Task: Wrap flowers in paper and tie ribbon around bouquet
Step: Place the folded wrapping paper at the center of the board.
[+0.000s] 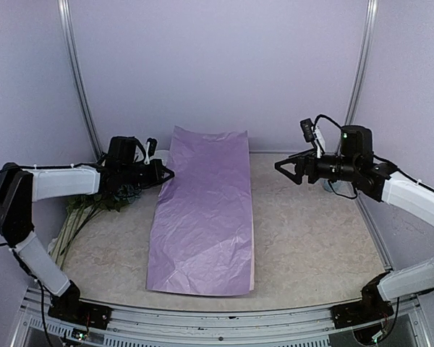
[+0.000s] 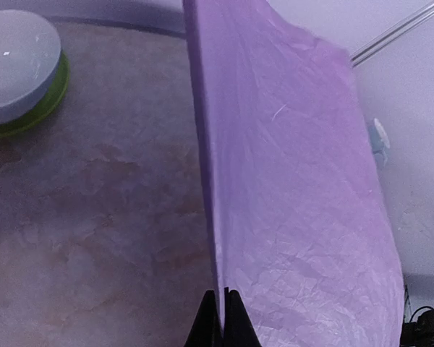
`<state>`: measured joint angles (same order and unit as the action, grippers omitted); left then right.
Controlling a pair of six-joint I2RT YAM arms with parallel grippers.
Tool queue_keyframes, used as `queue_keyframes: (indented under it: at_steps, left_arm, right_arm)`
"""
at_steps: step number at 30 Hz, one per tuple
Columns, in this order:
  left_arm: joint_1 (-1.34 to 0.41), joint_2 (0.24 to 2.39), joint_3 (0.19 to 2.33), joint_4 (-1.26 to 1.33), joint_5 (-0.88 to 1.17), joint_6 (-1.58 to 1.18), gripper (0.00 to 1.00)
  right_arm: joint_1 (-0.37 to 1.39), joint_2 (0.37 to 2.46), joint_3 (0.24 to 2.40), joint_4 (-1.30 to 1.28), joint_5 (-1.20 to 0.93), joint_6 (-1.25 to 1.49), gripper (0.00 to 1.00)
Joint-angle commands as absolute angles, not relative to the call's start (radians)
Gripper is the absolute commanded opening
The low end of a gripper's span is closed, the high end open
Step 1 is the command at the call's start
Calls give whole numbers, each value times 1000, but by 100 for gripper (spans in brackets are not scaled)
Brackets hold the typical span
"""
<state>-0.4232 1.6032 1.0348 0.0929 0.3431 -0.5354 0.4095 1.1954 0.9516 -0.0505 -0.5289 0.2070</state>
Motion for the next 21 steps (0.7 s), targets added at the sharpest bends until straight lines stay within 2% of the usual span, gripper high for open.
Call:
queue_keyframes:
  at_steps: [1, 4, 11, 12, 15, 16, 17, 21]
  left_arm:
    - [-396, 1671, 1058, 42, 293, -425, 0]
    - [-393, 1737, 1057, 34, 264, -399, 0]
    - [-412, 1795, 1020, 48, 244, -382, 0]
    - [-418, 1798, 1017, 51, 240, -374, 10]
    - [-431, 1800, 1017, 49, 195, -333, 59]
    - [-435, 1794, 1023, 39, 157, -327, 69]
    - [-440, 1785, 1031, 22, 122, -316, 77]
    - [-510, 1691, 1077, -94, -160, -245, 93]
  right_arm:
    - [406, 1317, 910, -108, -554, 301, 84]
    - [423, 1404, 857, -33, -586, 378, 76]
    - [583, 1631, 911, -43, -591, 408, 69]
    - [602, 1647, 914, -42, -591, 412, 68]
    - [641, 1675, 902, -30, -577, 432, 68]
    - [649, 1682, 896, -24, -572, 440, 68]
    - [657, 1687, 892, -24, -566, 444, 68]
    - [698, 1697, 888, -52, -531, 446, 69]
